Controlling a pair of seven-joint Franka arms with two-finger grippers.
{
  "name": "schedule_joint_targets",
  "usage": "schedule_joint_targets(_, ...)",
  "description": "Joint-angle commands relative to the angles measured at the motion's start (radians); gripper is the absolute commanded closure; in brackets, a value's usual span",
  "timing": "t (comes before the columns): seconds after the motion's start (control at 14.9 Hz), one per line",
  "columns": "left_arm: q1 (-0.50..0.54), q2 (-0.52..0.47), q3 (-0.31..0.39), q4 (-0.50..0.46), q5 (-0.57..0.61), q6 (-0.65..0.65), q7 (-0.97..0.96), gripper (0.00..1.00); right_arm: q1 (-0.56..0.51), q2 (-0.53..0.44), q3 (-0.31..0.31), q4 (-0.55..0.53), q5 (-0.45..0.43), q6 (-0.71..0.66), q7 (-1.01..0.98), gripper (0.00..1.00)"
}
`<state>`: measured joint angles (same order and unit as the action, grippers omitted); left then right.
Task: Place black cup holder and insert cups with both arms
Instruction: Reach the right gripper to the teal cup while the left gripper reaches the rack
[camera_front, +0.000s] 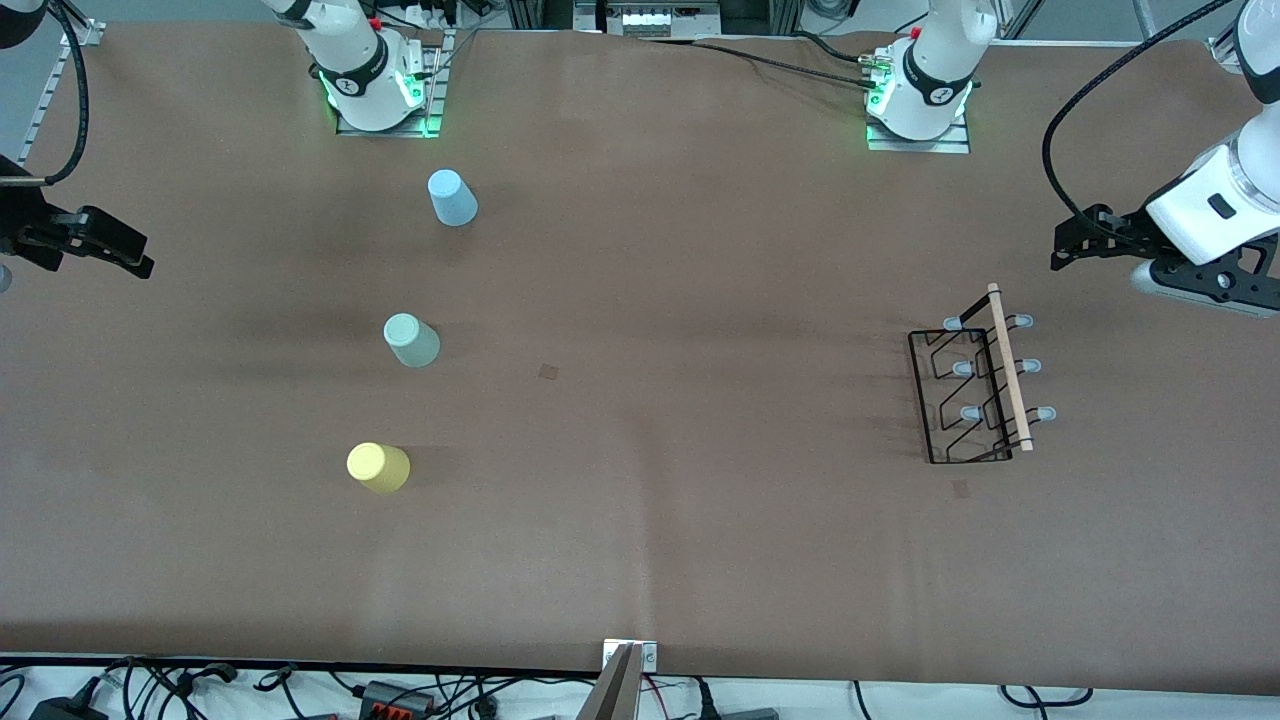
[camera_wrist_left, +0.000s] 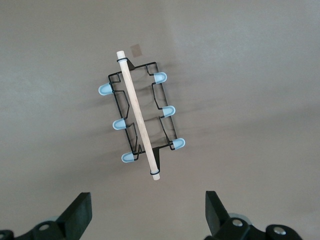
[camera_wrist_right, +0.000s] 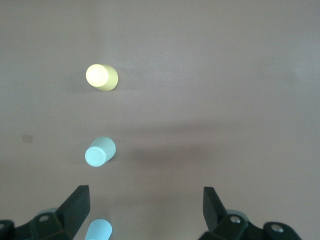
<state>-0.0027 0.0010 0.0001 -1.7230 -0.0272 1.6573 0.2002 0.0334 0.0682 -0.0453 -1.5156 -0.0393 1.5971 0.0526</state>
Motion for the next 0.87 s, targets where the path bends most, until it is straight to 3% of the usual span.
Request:
schedule_joint_targets(0.0, -0.002, 0.008, 0.0, 0.017, 0.02, -0.016, -0.013, 0.0, 0.008, -0.008, -0.005, -0.009, -0.001, 0.009, -0.014, 0.0)
schedule_joint_targets(0.27, -0.002, 0.008, 0.0, 0.017, 0.021, -0.016, -0.015, 0.0, 0.01, 0.004, -0.004, -0.008, -0.001, 0.011, -0.016, 0.0)
schedule_joint_targets(0.61, -0.002, 0.034, -0.003, -0.032, 0.021, -0.017, -0.019, 0.0, 0.011, 0.113, -0.001, -0.02, -0.001, -0.011, -0.034, 0.0)
schedule_joint_targets(0.74, -0.003, 0.077, -0.005, -0.067, 0.021, -0.007, -0.033, 0.0, 0.042, 0.136, -0.001, -0.064, 0.016, -0.008, -0.023, 0.0)
schedule_joint_targets(0.81, -0.006, 0.108, -0.008, -0.07, 0.021, 0.016, -0.057, 0.0, 0.051, 0.142, -0.001, -0.115, 0.033, 0.062, -0.014, 0.0)
